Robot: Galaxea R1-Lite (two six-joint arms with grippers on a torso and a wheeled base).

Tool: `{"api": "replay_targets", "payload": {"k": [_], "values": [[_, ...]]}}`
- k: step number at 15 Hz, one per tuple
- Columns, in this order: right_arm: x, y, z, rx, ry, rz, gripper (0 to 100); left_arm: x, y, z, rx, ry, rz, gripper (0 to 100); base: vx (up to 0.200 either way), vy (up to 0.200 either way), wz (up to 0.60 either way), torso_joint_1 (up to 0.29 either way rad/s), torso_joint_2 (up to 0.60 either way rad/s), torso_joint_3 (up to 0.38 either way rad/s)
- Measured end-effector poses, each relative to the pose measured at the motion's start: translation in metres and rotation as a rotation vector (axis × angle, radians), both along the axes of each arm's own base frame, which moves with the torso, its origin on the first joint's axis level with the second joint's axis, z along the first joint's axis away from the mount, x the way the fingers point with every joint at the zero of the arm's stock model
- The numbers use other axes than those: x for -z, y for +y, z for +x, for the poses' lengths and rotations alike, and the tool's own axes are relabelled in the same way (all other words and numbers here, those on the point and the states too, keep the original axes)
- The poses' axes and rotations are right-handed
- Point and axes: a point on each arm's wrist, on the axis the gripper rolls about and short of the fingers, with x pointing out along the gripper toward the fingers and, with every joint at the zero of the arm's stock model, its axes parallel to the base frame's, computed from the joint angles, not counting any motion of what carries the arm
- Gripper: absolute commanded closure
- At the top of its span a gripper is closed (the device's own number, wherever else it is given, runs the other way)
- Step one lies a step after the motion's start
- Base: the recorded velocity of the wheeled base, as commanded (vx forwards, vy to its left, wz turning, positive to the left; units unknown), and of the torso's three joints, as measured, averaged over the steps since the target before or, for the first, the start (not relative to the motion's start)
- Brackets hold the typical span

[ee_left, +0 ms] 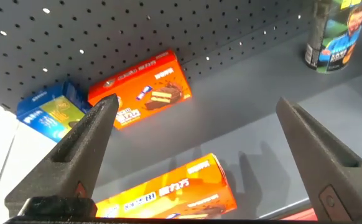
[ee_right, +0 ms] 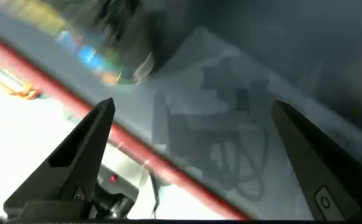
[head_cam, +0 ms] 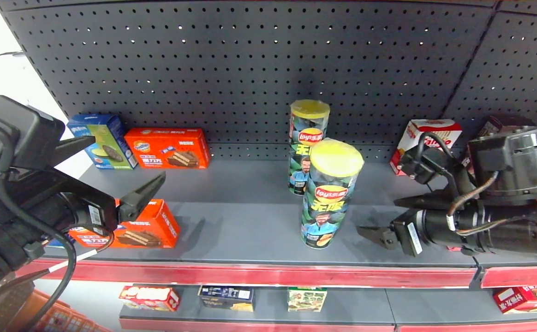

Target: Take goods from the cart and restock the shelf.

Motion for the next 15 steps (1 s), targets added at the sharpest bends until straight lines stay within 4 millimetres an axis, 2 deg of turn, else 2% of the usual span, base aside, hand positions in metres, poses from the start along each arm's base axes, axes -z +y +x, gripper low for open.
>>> {"api": "replay_targets", "payload": {"k": [6,9,15], "values": [[0.005,0.016,0.031,0.02,0.013,-0.015,0,0.0,-0.001,0.0,0.003,0.001,0.001,0,0.0,0.0,0.0,0.0,0.0,0.0],[0.009,0.02,0.036,0.019,0.018,-0.019,0,0.001,-0.001,0.0,0.003,0.006,0.003,0,0.0,0.0,0.0,0.0,0.0,0.0],[0.009,0.015,0.039,0.037,0.017,-0.018,0,0.003,-0.001,0.0,0.007,0.009,0.005,0,0.0,0.0,0.0,0.0,0.0,0.0]]}}
